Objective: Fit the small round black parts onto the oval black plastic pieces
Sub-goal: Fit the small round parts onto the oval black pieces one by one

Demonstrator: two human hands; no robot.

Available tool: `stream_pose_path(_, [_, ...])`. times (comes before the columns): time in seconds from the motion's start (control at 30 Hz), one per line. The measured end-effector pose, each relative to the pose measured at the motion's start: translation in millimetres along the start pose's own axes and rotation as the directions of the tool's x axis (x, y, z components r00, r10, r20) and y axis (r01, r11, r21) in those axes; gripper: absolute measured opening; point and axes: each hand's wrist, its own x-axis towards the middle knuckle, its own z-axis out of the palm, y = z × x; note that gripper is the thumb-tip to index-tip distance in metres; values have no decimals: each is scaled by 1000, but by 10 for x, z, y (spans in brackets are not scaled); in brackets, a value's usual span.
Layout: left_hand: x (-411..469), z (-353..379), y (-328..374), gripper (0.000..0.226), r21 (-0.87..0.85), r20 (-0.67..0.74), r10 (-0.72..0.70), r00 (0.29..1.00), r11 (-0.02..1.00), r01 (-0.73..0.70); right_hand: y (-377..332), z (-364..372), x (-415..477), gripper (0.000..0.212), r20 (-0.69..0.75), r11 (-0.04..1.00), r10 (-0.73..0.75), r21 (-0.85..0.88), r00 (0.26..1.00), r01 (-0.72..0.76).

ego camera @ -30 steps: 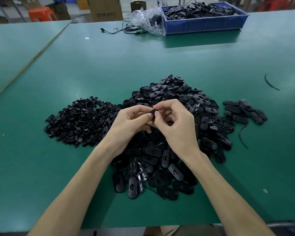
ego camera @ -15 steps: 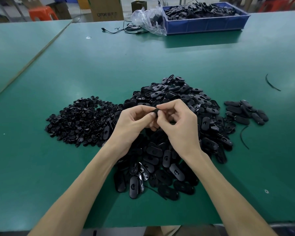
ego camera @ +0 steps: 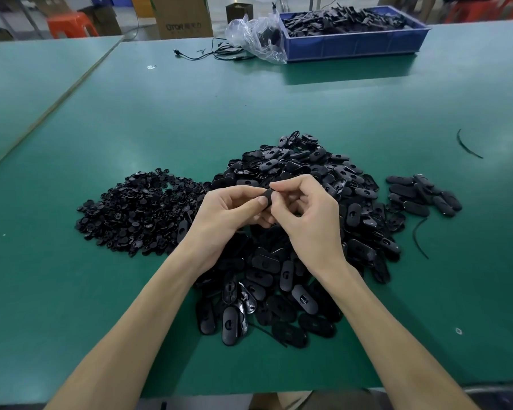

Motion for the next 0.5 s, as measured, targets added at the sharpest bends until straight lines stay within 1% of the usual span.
stream_pose_path(0.2, [2,-21,-12,17,-8,19,12,1000,1000,-12,12,0,13,13,0,1000,-5,15,1000,5])
stream_pose_path(0.33, [-7,23,1,13,16,-19,30,999,999,-29,5,1,28,12,0,999,7,44,1000,-7])
stream_pose_path(0.43, [-6,35,63,8,103,-99,52,994,994,-41,31,-12,46,13,-27,998,-15,-63,1000,14])
stream_pose_path(0.5, [25,33,140,8,207,-142,66,988,978,-35,62,-10,64,15,17,983,-14,-185,1000,17])
